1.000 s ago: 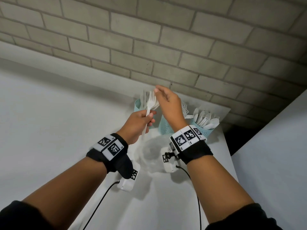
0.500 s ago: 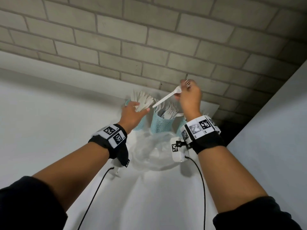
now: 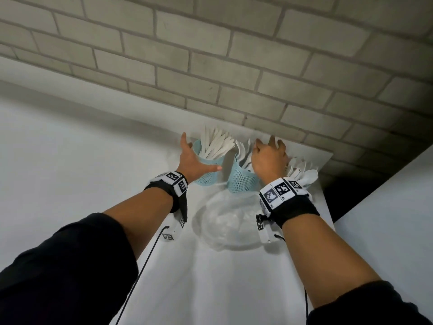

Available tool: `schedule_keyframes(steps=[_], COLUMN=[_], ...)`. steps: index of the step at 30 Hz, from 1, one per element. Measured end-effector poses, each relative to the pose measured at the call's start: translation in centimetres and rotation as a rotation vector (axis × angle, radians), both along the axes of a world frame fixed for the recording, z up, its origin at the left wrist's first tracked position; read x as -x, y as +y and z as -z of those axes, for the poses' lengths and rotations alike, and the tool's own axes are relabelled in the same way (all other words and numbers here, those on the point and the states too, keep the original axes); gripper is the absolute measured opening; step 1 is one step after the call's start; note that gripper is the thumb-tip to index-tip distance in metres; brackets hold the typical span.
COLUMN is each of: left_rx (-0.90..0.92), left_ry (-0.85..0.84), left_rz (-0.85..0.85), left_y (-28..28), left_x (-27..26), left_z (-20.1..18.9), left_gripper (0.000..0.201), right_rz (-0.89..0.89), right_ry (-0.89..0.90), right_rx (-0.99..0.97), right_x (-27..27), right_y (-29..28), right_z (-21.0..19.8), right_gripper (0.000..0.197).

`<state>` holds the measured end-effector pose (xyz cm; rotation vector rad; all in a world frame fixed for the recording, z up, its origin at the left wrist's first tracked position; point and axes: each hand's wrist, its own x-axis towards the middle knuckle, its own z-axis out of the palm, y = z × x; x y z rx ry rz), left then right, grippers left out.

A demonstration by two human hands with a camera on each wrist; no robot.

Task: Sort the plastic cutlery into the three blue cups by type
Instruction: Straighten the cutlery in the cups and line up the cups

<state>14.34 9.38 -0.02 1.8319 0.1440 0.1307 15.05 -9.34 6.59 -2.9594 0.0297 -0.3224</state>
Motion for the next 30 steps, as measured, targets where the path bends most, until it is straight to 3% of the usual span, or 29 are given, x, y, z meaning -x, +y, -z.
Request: schedule_keyframes(steps=[8,11,13,14,17,19,20,22,24,27,30], left_rx=[0.028,0.011,0.006,-0.015,-0.094,-0.051,-0.019,0.018,-0.02,-0.074,-0.115], left_ry=[-0.03,-0.05,-0.085,-0.107,-0.048,-0.073,-0.082,-0.092,-0.064,-0.011,-0.014], left_rz=[0.02,0.012,0.038,0.058,0.035,0.038,0.036,0.034,0.055,0.113,0.135], left_y=[-0.1,-0.2,-0.1,0.0,0.4,0.3,0.4,0.6,0.7,1.4,2.0], left_x=[-0.6,-0.9,-1.0,-1.5,-1.7,-1.1,-1.1,-0.9,-0.6,-0.8,-1.3], left_z=[1.6,1.6,1.6,2.2,2.3,1.5,1.4,1.7,2.0,2.2,2.4], left_gripper=[0.131,0.125,0.107,0.095,0.063,0.033,0.03,0.044,0.062,0.094,0.103], right_rz=[0.015,-0.061,-0.153,-0.19,-0.221,-0.216,-0.183,-0.094,-0.021,0.041,0.062], right_ry=[0.277,0.024,-0.223,-0.224,0.171,0.418,0.469,0.46,0.398,0.343,0.314], right_rx=[0.054,0.026,-0.062,-0.165,-0.465,-0.511,-0.531,-0.572,-0.598,-0.654,-0.54], right_x=[-0.3,1.3,2.7,3.1,3.5,2.5,2.2,1.5,0.6,-0.7,-1.7], right_y=[1.2,3.0,4.8,5.8,8.0,8.9,9.5,10.3,10.8,10.9,11.2], right_z=[-1.5,-2.4,-2.7,-2.3,0.0,2.3,3.1,4.3,4.9,4.6,4.0], right_gripper=[0.057,0.057,0.046,0.039,0.026,0.051,0.067,0.094,0.105,0.109,0.107])
